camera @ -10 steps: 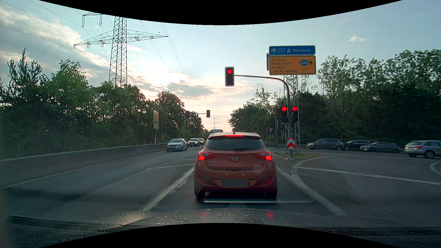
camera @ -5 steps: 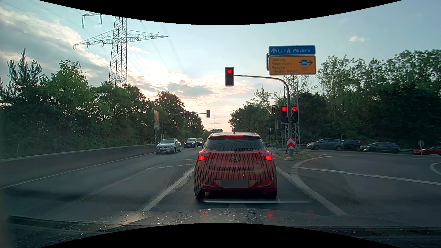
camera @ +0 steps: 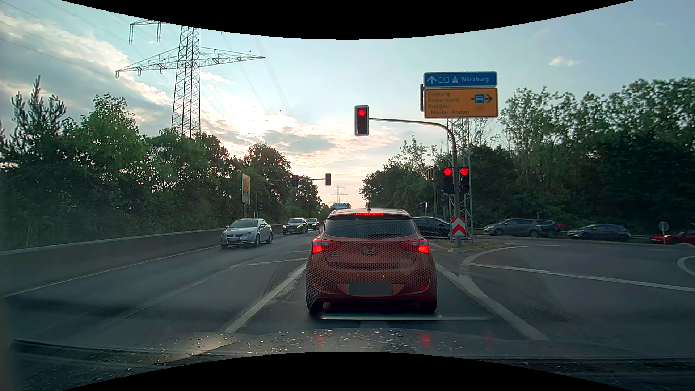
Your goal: Follow the waypoints while adhering to traffic rules and regulations
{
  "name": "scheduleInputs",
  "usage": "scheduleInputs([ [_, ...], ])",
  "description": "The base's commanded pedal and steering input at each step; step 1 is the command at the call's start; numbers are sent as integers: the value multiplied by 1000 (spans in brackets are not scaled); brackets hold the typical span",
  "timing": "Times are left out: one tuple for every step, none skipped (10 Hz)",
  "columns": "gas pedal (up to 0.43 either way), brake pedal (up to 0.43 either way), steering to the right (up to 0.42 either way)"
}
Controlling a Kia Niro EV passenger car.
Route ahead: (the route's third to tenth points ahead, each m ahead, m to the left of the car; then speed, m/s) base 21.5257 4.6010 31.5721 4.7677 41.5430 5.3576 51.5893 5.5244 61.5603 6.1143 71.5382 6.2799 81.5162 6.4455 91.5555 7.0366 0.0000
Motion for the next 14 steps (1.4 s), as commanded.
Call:
scheduleInputs([
  [0,305,-5],
  [0,305,-5],
  [0,305,-5],
  [0,305,-6],
  [0,305,-5],
  [0,305,-5],
  [0,305,-5],
  [0,311,-5],
  [0,305,-5],
  [0,305,-6],
  [0,305,-6],
  [0,305,-5],
  [0,311,-5],
  [0,305,-6],
])
